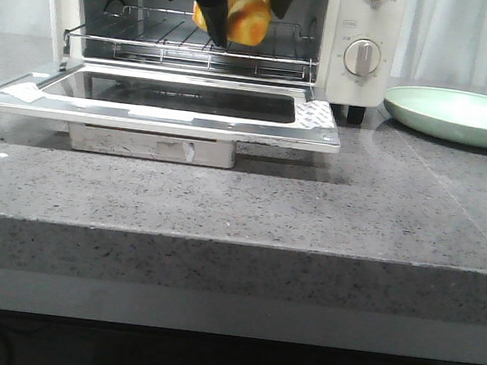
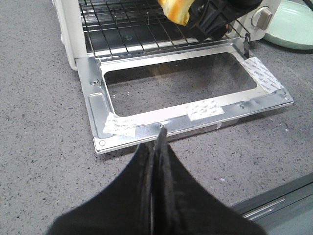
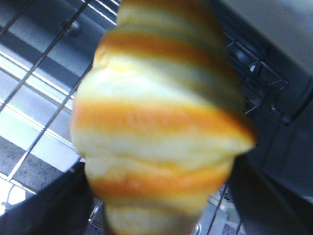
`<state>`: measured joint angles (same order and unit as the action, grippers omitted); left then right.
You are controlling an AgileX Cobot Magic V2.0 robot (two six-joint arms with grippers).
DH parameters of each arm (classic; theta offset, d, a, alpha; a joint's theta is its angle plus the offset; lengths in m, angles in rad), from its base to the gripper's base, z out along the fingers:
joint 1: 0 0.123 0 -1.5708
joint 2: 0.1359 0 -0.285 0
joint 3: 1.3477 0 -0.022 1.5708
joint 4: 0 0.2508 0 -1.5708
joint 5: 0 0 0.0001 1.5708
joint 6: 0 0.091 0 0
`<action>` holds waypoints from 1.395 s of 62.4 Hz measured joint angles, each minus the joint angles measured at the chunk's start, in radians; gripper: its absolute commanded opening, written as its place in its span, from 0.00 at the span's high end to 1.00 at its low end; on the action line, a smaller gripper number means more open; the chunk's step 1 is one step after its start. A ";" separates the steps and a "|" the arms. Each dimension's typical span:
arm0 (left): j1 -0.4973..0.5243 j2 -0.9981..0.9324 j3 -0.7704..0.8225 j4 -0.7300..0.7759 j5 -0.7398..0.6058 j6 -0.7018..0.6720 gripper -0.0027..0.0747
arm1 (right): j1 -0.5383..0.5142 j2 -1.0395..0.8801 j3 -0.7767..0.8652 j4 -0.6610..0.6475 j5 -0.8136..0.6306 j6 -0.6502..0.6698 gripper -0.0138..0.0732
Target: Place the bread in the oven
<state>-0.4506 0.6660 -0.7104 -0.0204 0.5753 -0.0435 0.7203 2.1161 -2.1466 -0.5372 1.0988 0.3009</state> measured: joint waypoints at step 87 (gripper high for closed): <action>0.000 0.000 0.000 0.000 0.000 0.000 0.99 | -0.385 -1.108 1.153 0.407 -0.261 -0.103 0.10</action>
<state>-0.4506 0.6660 -0.7104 -0.0204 0.5753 -0.0435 0.3353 1.0078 -0.9938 -0.1303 0.8376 0.1979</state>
